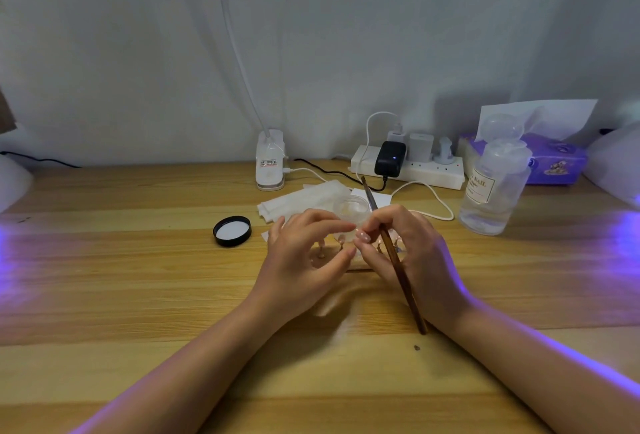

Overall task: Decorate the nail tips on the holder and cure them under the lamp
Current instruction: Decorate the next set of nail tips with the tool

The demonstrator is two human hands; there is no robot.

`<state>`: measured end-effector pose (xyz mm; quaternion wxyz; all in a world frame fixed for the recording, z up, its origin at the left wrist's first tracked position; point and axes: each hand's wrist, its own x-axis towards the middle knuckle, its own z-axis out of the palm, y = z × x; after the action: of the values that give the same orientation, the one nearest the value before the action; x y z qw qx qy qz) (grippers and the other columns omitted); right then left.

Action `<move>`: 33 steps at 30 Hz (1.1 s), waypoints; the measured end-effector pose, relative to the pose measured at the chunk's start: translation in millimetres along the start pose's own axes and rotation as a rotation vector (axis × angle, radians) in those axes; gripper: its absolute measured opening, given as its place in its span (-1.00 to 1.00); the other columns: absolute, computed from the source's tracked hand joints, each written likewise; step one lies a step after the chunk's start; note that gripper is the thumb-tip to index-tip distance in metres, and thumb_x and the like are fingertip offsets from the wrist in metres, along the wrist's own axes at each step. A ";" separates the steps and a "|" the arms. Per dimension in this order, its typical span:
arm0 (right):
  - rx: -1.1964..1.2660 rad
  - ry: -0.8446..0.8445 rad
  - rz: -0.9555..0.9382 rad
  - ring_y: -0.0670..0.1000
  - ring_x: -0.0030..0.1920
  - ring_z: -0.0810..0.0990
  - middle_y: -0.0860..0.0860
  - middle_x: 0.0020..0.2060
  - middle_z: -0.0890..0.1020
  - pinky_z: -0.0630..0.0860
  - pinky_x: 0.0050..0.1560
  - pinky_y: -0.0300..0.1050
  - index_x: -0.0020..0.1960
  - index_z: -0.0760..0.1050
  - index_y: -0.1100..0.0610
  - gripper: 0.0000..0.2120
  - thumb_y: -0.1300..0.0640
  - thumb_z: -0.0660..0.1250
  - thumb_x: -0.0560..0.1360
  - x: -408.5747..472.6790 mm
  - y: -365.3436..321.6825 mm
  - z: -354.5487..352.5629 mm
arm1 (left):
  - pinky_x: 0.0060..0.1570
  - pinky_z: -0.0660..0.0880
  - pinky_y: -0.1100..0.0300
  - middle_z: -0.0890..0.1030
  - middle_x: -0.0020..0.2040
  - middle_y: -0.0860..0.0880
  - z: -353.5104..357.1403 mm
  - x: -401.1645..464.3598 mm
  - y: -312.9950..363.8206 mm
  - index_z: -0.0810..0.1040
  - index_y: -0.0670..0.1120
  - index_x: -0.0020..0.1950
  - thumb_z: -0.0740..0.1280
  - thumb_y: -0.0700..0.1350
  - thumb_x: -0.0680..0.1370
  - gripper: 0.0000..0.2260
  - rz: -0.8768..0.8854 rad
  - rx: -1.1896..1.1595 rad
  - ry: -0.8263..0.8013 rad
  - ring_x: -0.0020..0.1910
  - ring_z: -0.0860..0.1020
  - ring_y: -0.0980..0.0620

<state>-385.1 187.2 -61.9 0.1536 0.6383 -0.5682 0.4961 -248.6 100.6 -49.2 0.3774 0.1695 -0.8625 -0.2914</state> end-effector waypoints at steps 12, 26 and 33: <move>0.131 -0.026 0.013 -0.06 -0.10 0.60 -0.05 -0.14 0.58 0.56 -0.16 0.00 0.03 0.37 0.00 -0.75 0.20 0.36 0.44 -3.4 0.9 0.4 | 0.31 0.09 -0.11 0.54 -0.05 0.22 0.2 -0.5 -2.1 0.58 0.07 0.01 0.41 -0.20 0.43 -0.77 0.068 0.034 0.050 0.04 0.47 0.21; 0.215 0.083 0.217 -0.11 -0.16 0.59 -0.08 -0.15 0.61 0.56 -0.18 0.05 0.01 0.47 -0.02 -0.84 -0.02 0.21 0.49 2.0 -14.7 -7.6 | 0.17 0.31 -0.29 0.60 -0.20 0.16 -1.6 -2.8 1.7 0.56 0.00 -0.15 0.24 0.09 0.38 -0.79 -0.022 -0.119 0.169 -0.08 0.51 0.30; 0.321 0.198 0.330 -0.14 -0.30 0.51 0.17 -0.33 0.58 0.43 -0.28 -0.31 -0.11 0.54 -0.10 -0.78 -0.05 0.14 0.57 19.2 -14.2 -21.3 | 0.20 0.34 -0.24 0.62 -0.10 0.22 -4.9 1.0 -0.3 0.57 0.15 -0.10 0.40 -0.15 0.44 -0.82 -0.090 -0.194 0.215 -0.02 0.57 0.22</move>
<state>-385.0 196.8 -31.4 0.0219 0.5011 -0.5608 0.6587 -245.6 98.0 -46.2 0.4688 0.2008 -0.7764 -0.3702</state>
